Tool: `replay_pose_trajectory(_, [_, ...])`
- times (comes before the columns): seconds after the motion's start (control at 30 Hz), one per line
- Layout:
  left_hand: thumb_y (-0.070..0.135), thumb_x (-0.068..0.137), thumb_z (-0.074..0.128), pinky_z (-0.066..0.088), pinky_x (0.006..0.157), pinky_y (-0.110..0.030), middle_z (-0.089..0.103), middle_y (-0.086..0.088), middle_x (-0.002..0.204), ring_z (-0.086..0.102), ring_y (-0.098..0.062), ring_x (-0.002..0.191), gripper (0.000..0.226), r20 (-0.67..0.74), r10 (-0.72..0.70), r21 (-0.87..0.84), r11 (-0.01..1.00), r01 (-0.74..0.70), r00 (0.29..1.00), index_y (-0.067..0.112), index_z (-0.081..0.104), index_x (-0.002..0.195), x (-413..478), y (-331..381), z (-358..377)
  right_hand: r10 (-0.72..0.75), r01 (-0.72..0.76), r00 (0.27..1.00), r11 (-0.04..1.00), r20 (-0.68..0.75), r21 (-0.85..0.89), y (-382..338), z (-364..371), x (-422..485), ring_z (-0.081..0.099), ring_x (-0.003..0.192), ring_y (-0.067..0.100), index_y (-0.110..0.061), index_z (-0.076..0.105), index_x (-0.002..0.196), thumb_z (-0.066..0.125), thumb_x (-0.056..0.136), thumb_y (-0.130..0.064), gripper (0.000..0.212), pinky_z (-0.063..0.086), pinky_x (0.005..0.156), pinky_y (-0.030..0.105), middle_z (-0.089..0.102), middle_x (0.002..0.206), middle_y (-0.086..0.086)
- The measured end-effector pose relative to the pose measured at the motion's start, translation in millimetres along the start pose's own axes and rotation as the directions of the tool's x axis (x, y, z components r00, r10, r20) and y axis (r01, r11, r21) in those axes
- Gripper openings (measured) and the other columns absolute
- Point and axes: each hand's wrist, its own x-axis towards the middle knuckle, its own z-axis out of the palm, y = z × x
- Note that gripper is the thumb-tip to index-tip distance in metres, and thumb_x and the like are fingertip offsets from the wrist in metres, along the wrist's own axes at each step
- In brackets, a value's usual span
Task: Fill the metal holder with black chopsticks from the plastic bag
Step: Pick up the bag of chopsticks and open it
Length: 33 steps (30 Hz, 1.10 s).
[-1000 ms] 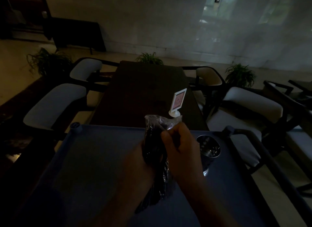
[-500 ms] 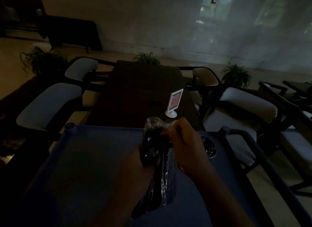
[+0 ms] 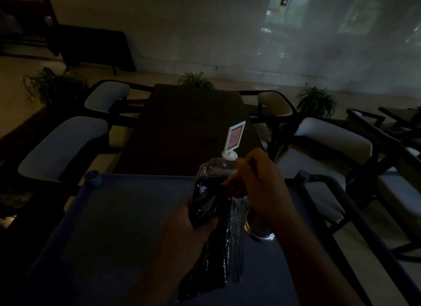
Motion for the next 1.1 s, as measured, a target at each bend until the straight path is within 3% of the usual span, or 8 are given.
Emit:
replay_pose_trajectory(0.1, [0.035,0.077,0.077,0.056,0.074,-0.031,0.069,0.035,0.085,0.067,0.011,0.077,0.037,-0.007,-0.01,-0.009,1.0,0.01,1.0,0.067,0.058,0.082,2.5,-6.0,3.0,-0.004,0.004,1.0,1.0,-0.02,-0.002,-4.7,-4.2,0.9,0.07,0.054,0.002,-0.01,0.047,0.088,0.049,0.099,-0.017,0.014,0.047,0.045,0.008,0.072,0.07,-0.023])
replay_pose_trajectory(0.3, [0.038,0.075,0.077,0.053,0.071,-0.026,0.071,0.031,0.087,0.068,0.009,0.079,0.031,0.035,-0.016,-0.035,0.999,0.017,0.999,0.063,0.061,0.086,4.8,-11.1,7.4,0.057,-0.057,0.998,0.998,0.005,-0.005,-8.3,-11.7,8.0,0.068,0.047,0.02,-0.006,0.044,0.095,0.045,0.101,-0.021,0.016,0.051,0.042,0.017,0.072,0.067,0.001])
replay_pose_trajectory(0.43, [0.042,0.069,0.078,0.055,0.077,-0.032,0.075,0.017,0.093,0.071,0.0,0.085,0.029,0.026,-0.057,-0.068,0.996,0.059,0.998,0.047,0.065,0.095,6.0,-14.6,9.1,0.092,-0.092,0.994,0.996,0.058,-0.001,-5.7,-14.4,13.2,0.066,0.044,0.018,-0.013,0.043,0.093,0.043,0.102,-0.021,0.013,0.049,0.042,0.017,0.072,0.065,-0.004])
replay_pose_trajectory(0.57, [0.035,0.073,0.079,0.051,0.067,-0.023,0.073,0.028,0.086,0.069,0.008,0.077,0.024,0.049,-0.061,-0.074,0.995,0.065,0.997,0.048,0.066,0.088,7.3,-18.2,10.0,0.085,-0.083,0.995,0.996,0.06,-0.026,-2.5,-14.5,18.4,0.069,0.049,0.018,-0.019,0.043,0.089,0.044,0.101,-0.02,0.012,0.051,0.045,0.017,0.066,0.061,0.01])
replay_pose_trajectory(0.7, [0.033,0.073,0.079,0.055,0.073,-0.03,0.075,0.022,0.087,0.071,0.001,0.079,0.024,0.041,-0.08,-0.088,0.993,0.083,0.996,0.045,0.068,0.09,8.0,-19.0,10.6,0.11,-0.11,0.991,0.994,0.082,0.006,1.1,-13.7,23.3,0.069,0.05,0.02,-0.019,0.045,0.091,0.046,0.1,-0.022,0.01,0.053,0.046,0.019,0.064,0.065,0.01])
replay_pose_trajectory(0.83, [0.028,0.075,0.079,0.051,0.064,-0.021,0.074,0.026,0.085,0.07,0.005,0.075,0.022,0.03,-0.09,-0.117,0.989,0.093,0.995,0.036,0.068,0.093,8.1,-20.6,7.5,0.139,-0.143,0.983,0.99,0.118,0.023,6.3,-10.6,29.3,0.07,0.052,0.02,-0.018,0.046,0.094,0.047,0.1,-0.025,0.009,0.055,0.05,0.024,0.066,0.066,0.008])
replay_pose_trajectory(1.03, [0.028,0.074,0.081,0.057,0.074,-0.035,0.075,0.022,0.086,0.072,0.001,0.077,0.026,0.008,-0.077,-0.117,0.99,0.078,0.997,0.046,0.068,0.089,10.7,-21.1,4.8,0.106,-0.101,0.987,0.994,0.124,-0.048,8.3,-6.7,39.2,0.063,0.046,0.013,-0.026,0.045,0.086,0.046,0.1,-0.029,0.015,0.049,0.047,0.024,0.061,0.063,0.002])
replay_pose_trajectory(1.1, [0.03,0.074,0.08,0.057,0.073,-0.032,0.075,0.024,0.087,0.072,0.002,0.077,0.03,0.019,-0.055,-0.099,0.994,0.056,0.998,0.052,0.066,0.09,10.1,-20.7,3.5,0.1,-0.093,0.985,0.994,0.144,-0.051,5.5,-7.7,43.3,0.06,0.04,0.011,-0.028,0.045,0.083,0.047,0.1,-0.03,0.017,0.047,0.042,0.021,0.059,0.056,0.002])
